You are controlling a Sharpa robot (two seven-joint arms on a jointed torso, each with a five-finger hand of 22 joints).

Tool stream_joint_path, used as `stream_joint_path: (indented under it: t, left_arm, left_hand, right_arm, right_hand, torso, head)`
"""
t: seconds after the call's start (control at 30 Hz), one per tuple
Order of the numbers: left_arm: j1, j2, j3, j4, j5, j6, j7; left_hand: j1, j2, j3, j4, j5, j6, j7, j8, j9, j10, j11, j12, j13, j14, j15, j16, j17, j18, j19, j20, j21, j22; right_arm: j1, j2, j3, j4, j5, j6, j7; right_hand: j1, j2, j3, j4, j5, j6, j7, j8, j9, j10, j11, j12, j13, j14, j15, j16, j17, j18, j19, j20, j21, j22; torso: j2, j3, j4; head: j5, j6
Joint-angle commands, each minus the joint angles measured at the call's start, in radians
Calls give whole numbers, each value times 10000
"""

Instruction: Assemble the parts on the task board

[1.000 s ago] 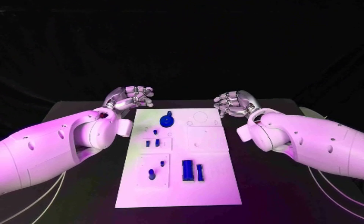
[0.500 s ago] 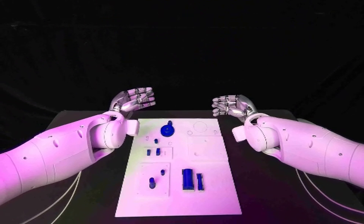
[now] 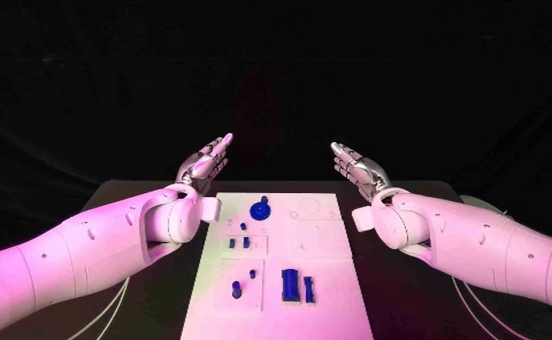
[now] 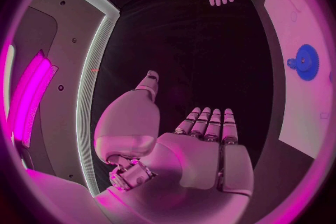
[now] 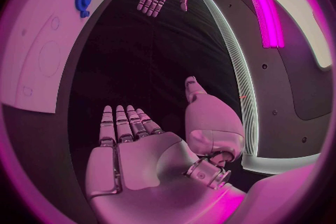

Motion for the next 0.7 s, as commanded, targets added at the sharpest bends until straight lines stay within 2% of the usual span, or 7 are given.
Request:
stream_joint_path:
  t: [0.03, 0.27, 0.33, 0.5, 0.7]
  left_arm:
    - [-181, -177, 53, 685, -308, -1425, 375]
    - [-627, -654, 192, 2312, -645, -3288, 737]
    - [-700, -733, 215, 2581, -701, -3597, 797]
    - [-806, -846, 248, 2967, -781, -4039, 883]
    - [-810, -851, 249, 2983, -784, -4057, 886]
  left_hand:
    - [-8209, 332, -545, -421, -367, -1300, -263, -367, -395, -1534, -271, -151, -105, -1272, -287, -384, -210, -367, -1270, -466, -123, -137]
    - [-8209, 332, -545, -421, -367, -1300, -263, -367, -395, -1534, -271, -151, -105, -1272, -287, -384, -210, -367, -1270, -466, -123, -137]
    - [-8209, 332, -545, -421, -367, -1300, -263, -367, -395, -1534, -271, -151, -105, -1272, -287, -384, -210, -367, -1270, -466, -123, -137]
    - [-8209, 332, -545, -421, -367, -1300, -263, -367, -395, -1534, -271, -151, -105, -1272, -287, -384, -210, -367, -1270, -466, -123, -137]
    - [-8209, 332, -545, -421, -367, -1300, -263, -367, -395, -1534, -271, -151, -105, -1272, -287, -384, -210, -367, -1270, -466, -123, -137]
  right_arm:
    - [-134, -218, 150, 778, 351, -1276, 381]
    - [-503, -847, 617, 2790, 870, -3115, 812]
    - [-569, -959, 701, 3149, 963, -3443, 889]
    - [-674, -1138, 833, 3722, 1110, -3966, 1012]
    - [-687, -1159, 849, 3789, 1128, -4027, 1026]
  right_hand:
    - [-5659, 289, -732, -241, -132, -1307, -362, -223, -665, -1645, -300, -115, -162, -1473, -256, -278, -417, -371, -1298, -412, -134, -830]
    - [-5659, 289, -732, -241, -132, -1307, -362, -223, -665, -1645, -300, -115, -162, -1473, -256, -278, -417, -371, -1298, -412, -134, -830]
    - [-5659, 289, -732, -241, -132, -1307, -362, -223, -665, -1645, -300, -115, -162, -1473, -256, -278, -417, -371, -1298, -412, -134, -830]
    - [-5659, 289, -732, -241, -132, -1307, -362, -223, -665, -1645, -300, -115, -162, -1473, -256, -278, -417, -371, -1298, -412, -134, -830]
    - [-5659, 289, -732, -241, -132, -1307, -362, -223, -665, -1645, -300, -115, -162, -1473, -256, -278, -417, -371, -1298, -412, -134, -830]
  torso:
    - [-184, 97, 81]
    - [-184, 97, 81]
    - [-184, 97, 81]
    - [-184, 97, 81]
    - [-184, 97, 81]
  head:
    - [53, 110]
    - [53, 110]
    - [53, 110]
    - [53, 110]
    - [53, 110]
